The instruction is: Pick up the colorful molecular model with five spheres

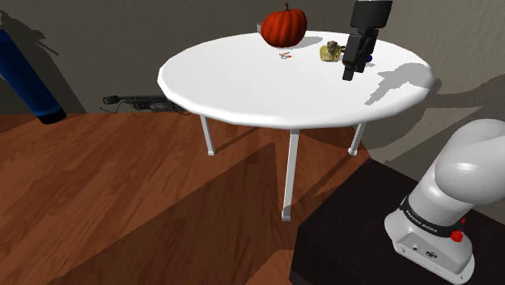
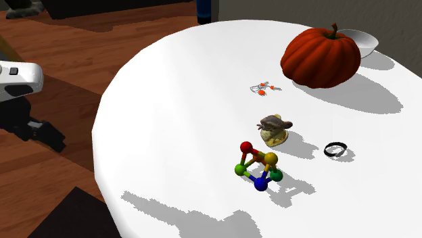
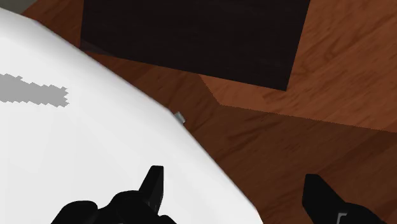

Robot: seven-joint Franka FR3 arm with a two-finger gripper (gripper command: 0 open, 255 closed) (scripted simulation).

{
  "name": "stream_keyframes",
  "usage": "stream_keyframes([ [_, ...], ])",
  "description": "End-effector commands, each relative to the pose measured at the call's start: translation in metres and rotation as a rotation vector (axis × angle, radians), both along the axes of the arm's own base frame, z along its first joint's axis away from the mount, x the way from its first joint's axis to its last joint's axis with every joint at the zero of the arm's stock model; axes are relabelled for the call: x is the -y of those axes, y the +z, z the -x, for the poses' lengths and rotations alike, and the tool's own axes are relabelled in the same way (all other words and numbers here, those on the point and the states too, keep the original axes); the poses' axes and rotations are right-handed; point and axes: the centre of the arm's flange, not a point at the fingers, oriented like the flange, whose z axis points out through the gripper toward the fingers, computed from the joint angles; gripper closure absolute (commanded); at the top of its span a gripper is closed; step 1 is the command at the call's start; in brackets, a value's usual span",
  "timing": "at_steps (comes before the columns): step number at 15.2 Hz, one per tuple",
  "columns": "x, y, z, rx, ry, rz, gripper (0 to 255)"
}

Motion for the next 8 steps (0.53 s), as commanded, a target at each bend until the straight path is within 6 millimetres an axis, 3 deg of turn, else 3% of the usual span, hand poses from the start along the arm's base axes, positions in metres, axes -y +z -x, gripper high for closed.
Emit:
stream_keyframes([
  [1,0.0,0.0,0.0,0.0,0.0,0.0,0],
  [8,0.079,-0.021,-0.026,-0.012,0.026,0.051,0],
])
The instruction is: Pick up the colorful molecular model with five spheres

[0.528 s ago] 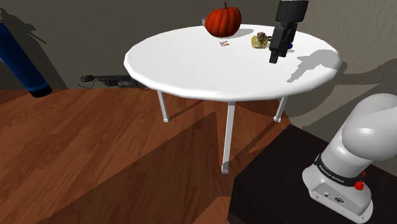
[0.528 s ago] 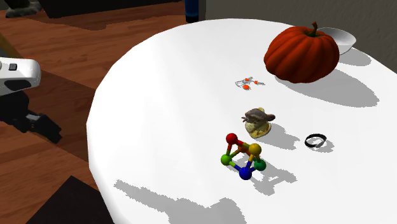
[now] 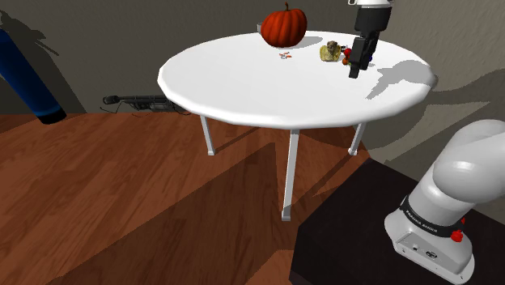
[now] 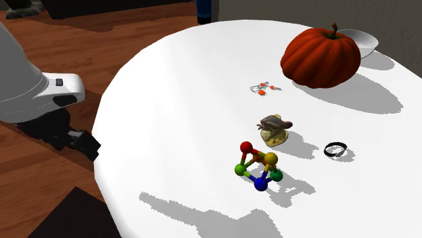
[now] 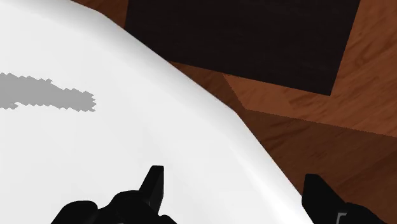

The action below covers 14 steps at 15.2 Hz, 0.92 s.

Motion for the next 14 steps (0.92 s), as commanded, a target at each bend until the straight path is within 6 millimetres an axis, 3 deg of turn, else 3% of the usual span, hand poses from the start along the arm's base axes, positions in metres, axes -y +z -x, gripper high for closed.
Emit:
stream_keyframes([
  [1,0.021,-0.004,-0.008,-0.004,0.009,0.016,0],
  [14,0.167,-0.032,-0.062,-0.026,0.057,0.11,0],
])
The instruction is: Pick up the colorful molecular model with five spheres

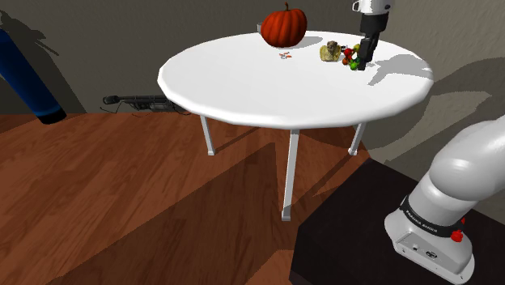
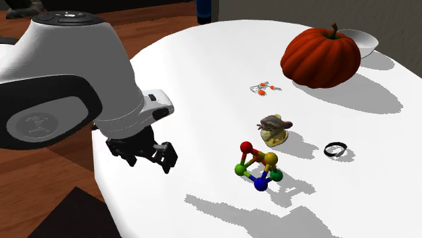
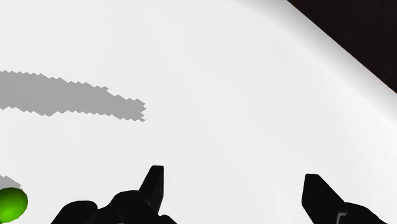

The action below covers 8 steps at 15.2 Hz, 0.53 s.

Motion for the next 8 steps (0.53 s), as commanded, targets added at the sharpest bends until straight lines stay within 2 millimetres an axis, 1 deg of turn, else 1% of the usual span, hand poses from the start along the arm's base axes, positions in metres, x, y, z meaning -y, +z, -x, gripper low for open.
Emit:
stream_keyframes([
  [1,0.026,-0.003,-0.009,-0.004,0.009,0.016,0],
  [8,0.105,-0.012,-0.041,-0.016,0.034,0.067,0],
])
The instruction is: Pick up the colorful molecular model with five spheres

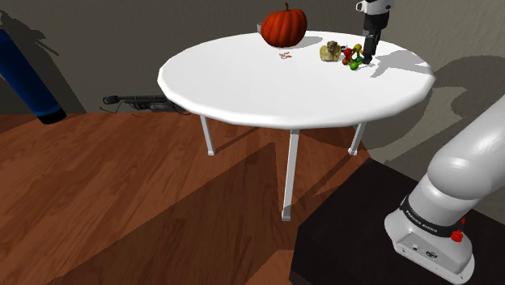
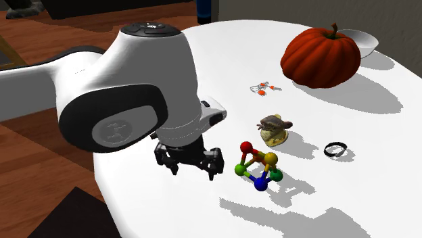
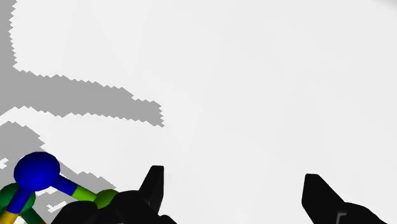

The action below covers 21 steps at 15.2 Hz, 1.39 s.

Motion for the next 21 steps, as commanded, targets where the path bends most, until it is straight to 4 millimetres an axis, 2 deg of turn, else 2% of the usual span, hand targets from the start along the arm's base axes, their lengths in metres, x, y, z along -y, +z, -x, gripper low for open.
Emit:
stream_keyframes([
  [1,0.021,-0.004,-0.012,-0.004,0.009,0.016,0],
  [12,0.143,-0.01,-0.067,-0.023,0.049,0.095,0],
  [13,0.146,-0.011,-0.069,-0.023,0.05,0.097,0],
  [20,0.146,-0.051,-0.069,-0.023,0.05,0.097,0],
  [21,0.146,-0.051,-0.069,-0.023,0.05,0.097,0],
])
